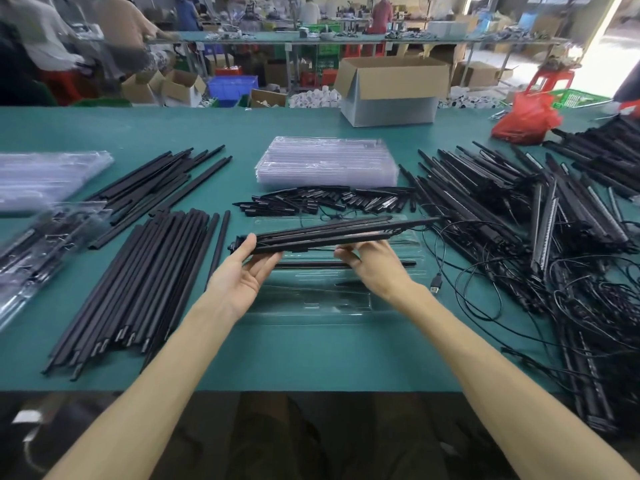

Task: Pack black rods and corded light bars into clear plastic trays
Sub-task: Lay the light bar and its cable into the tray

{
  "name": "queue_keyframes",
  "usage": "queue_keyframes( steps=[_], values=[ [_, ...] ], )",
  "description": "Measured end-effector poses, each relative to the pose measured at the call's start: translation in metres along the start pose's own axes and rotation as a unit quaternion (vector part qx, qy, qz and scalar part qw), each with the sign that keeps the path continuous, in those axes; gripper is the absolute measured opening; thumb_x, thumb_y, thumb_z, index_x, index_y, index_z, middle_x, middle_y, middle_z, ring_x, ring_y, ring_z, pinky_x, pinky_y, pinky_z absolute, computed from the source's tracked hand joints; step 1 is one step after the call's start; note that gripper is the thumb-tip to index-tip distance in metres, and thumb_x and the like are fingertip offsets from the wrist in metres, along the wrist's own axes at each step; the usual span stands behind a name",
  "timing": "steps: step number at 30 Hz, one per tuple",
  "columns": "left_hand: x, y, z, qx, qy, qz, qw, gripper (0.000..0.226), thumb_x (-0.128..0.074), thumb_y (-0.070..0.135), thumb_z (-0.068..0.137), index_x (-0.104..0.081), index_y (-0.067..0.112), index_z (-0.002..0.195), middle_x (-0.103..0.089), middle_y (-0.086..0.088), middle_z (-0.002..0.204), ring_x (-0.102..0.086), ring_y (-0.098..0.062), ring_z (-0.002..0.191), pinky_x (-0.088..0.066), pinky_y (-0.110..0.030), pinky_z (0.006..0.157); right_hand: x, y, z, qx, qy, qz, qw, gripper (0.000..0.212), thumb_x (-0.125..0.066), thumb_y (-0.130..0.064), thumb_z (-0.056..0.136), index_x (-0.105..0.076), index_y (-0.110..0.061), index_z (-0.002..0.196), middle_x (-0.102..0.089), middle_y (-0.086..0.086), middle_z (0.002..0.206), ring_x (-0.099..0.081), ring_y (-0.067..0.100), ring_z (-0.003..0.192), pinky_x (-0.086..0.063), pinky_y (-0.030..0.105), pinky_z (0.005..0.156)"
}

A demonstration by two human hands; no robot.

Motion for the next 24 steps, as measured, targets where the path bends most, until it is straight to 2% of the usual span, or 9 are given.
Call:
queue_keyframes(
  steps=[3, 5, 7, 10, 14, 19, 24],
  values=[
    [0.003, 0.006, 0.001, -0.021, 0.005, -0.01, 1.0, 0.041, -0.074, 0.012, 0.087, -0.06, 0.0, 0.123, -0.069, -0.022, 0.12, -0.072, -0.035, 0.103, -0.062, -0.031, 0.064, 0.02, 0.006, -0.006, 0.048, 0.049, -0.077, 0.995, 0.035, -0.055, -0.043, 0.1, -0.075, -0.015, 0.105, -0.075, 0.002, 0.103, -0.054, 0.023, 0.108, -0.039, 0.03, 0.094],
    [0.0, 0.008, 0.002, -0.032, 0.0, -0.01, 0.999, 0.039, -0.074, 0.012, 0.085, -0.062, 0.0, 0.12, -0.07, -0.02, 0.119, -0.072, -0.034, 0.103, -0.062, -0.032, 0.065, 0.033, 0.006, -0.009, 0.084, 0.075, -0.12, 0.986, 0.033, -0.059, -0.042, 0.098, -0.076, -0.014, 0.096, -0.076, 0.001, 0.092, -0.06, 0.023, 0.1, -0.034, 0.032, 0.103],
    [0.0, 0.011, 0.002, -0.038, 0.0, -0.01, 0.999, 0.037, -0.076, 0.013, 0.083, -0.063, 0.001, 0.116, -0.071, -0.019, 0.118, -0.072, -0.034, 0.102, -0.062, -0.032, 0.066, 0.048, 0.012, -0.012, 0.099, 0.098, -0.146, 0.979, 0.029, -0.063, -0.041, 0.095, -0.076, -0.015, 0.096, -0.074, 0.0, 0.092, -0.063, 0.024, 0.098, -0.032, 0.038, 0.107],
    [0.004, 0.017, 0.004, -0.042, 0.007, -0.031, 0.999, 0.036, -0.075, 0.012, 0.085, -0.063, 0.001, 0.117, -0.071, -0.022, 0.116, -0.073, -0.035, 0.1, -0.062, -0.032, 0.066, 0.066, 0.029, -0.018, 0.098, 0.111, -0.159, 0.976, 0.024, -0.065, -0.042, 0.092, -0.072, -0.019, 0.098, -0.069, -0.004, 0.103, -0.05, 0.021, 0.113, -0.025, 0.04, 0.111],
    [0.017, 0.028, 0.006, -0.049, 0.019, -0.032, 0.998, 0.027, -0.074, 0.013, 0.086, -0.065, 0.003, 0.109, -0.071, -0.022, 0.115, -0.074, -0.033, 0.097, -0.062, -0.03, 0.064, 0.093, 0.056, -0.029, 0.066, 0.151, -0.191, 0.968, 0.018, -0.067, -0.033, 0.092, -0.068, -0.015, 0.094, -0.069, -0.002, 0.104, -0.049, 0.022, 0.114, -0.024, 0.04, 0.107],
    [0.011, 0.03, 0.003, -0.063, -0.012, 0.028, 0.998, 0.049, -0.078, 0.017, 0.076, -0.064, 0.003, 0.121, -0.072, -0.015, 0.119, -0.073, -0.03, 0.103, -0.062, -0.03, 0.067, 0.111, 0.07, -0.035, 0.032, 0.171, -0.199, 0.964, 0.013, -0.067, -0.025, 0.094, -0.063, -0.013, 0.091, -0.068, -0.001, 0.101, -0.049, 0.027, 0.116, -0.023, 0.044, 0.107],
    [0.006, 0.016, -0.001, -0.061, 0.006, 0.045, 0.997, 0.033, -0.074, 0.011, 0.086, -0.062, -0.001, 0.114, -0.071, -0.019, 0.117, -0.074, -0.032, 0.098, -0.062, -0.035, 0.068, 0.135, 0.065, -0.042, 0.03, 0.226, -0.23, 0.946, 0.009, -0.07, -0.019, 0.091, -0.065, -0.011, 0.091, -0.069, 0.001, 0.105, -0.049, 0.027, 0.121, -0.02, 0.049, 0.112]
  ],
)
Point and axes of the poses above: each hand's wrist, its own z-axis towards the middle knuckle, its own x-axis out of the back of the hand, y = z × x, the point moved 10 cm from there along z, towards the middle knuckle
